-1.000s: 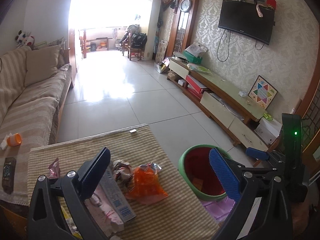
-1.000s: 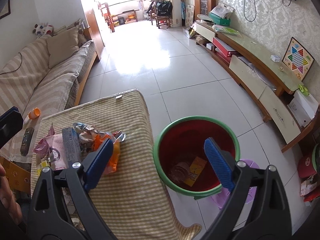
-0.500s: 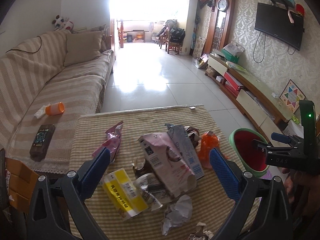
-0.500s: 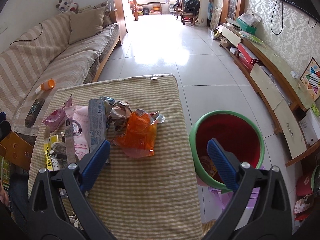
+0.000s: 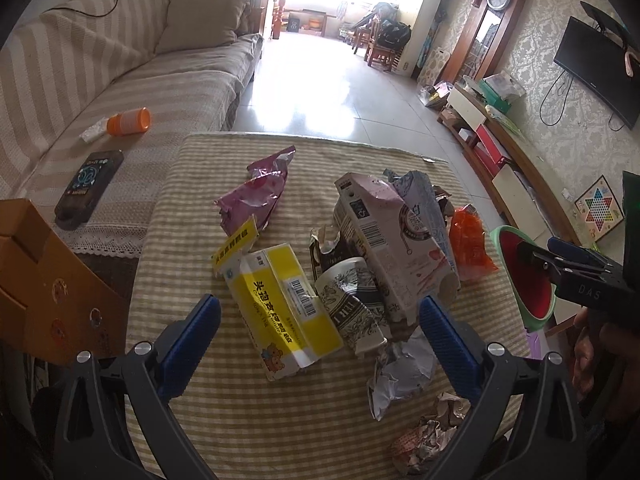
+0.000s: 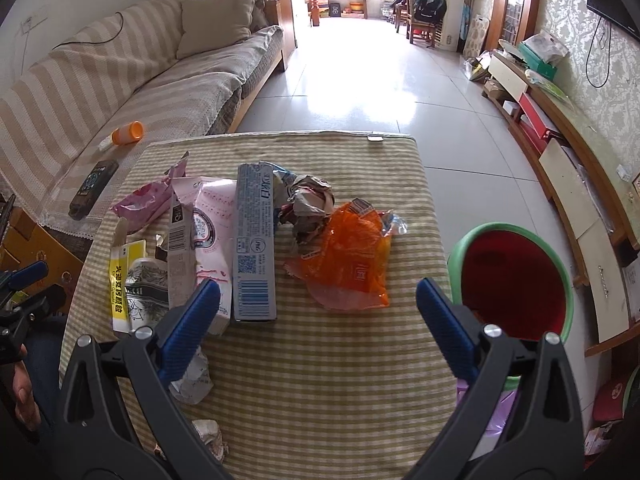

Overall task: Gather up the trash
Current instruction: 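Move both tools back over the table, then grasp the toothpaste box with the right tool while the left tool grasps the yellow medicine box, then lift both boxes over the red bin and open both tools to drop them, then return both tools over the table toward the remaining trash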

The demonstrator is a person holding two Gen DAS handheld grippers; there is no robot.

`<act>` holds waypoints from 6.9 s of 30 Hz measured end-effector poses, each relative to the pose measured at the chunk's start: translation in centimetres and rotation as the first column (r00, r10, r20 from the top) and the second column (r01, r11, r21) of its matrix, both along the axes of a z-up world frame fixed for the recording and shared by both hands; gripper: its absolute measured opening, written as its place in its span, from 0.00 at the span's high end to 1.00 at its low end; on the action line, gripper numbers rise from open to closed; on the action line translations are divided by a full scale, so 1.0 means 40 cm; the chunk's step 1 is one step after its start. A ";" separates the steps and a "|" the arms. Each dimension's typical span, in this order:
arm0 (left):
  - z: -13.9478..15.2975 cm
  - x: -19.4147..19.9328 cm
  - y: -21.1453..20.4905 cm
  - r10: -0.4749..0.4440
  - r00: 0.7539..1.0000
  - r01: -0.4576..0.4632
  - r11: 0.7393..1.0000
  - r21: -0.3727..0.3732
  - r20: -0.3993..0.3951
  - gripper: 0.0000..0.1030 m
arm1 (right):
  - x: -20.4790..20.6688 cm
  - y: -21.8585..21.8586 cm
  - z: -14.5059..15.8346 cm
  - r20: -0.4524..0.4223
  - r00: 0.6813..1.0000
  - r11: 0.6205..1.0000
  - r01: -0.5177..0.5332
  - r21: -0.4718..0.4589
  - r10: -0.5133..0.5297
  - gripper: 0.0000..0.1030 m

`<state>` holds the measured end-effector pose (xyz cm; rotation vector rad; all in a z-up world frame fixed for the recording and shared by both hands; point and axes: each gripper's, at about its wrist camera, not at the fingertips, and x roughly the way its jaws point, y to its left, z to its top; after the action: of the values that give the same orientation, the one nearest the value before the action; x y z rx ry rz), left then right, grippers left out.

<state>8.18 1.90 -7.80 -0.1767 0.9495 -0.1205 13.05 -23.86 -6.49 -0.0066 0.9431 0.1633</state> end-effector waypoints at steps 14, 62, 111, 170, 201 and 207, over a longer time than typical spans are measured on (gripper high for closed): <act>-0.137 0.057 0.045 0.073 0.989 -0.077 0.997 -0.027 -0.125 0.08 | 0.059 0.040 -0.055 -0.048 0.998 0.999 -0.043 0.014 0.044 0.12; -0.289 0.112 0.140 0.113 0.967 -0.170 0.953 -0.251 -0.227 0.53 | 0.186 0.115 -0.166 -0.170 0.978 0.988 -0.103 0.115 0.122 0.65; 0.159 0.142 -0.176 -0.118 0.986 0.113 0.993 0.044 0.119 0.62 | 0.044 -0.178 0.161 0.040 0.998 0.973 0.045 0.228 -0.056 0.65; 0.106 0.285 -0.986 -0.566 0.823 0.568 0.821 -0.054 0.053 0.50 | -0.005 -0.744 0.077 -0.079 0.828 0.790 0.555 0.260 -0.555 0.65; 0.214 0.217 -0.453 -0.299 0.950 0.300 0.954 0.002 0.089 0.08 | 0.079 -0.404 0.093 -0.031 0.959 0.939 0.281 0.196 -0.281 0.05; 0.185 0.178 -0.318 -0.258 0.962 0.254 0.966 0.052 0.089 0.08 | 0.114 -0.270 0.068 -0.028 0.981 0.972 0.194 0.134 -0.192 0.05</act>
<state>15.32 -10.82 -0.40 -0.0099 0.8754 -0.3457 17.61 -34.64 -3.77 0.2118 0.9407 0.0474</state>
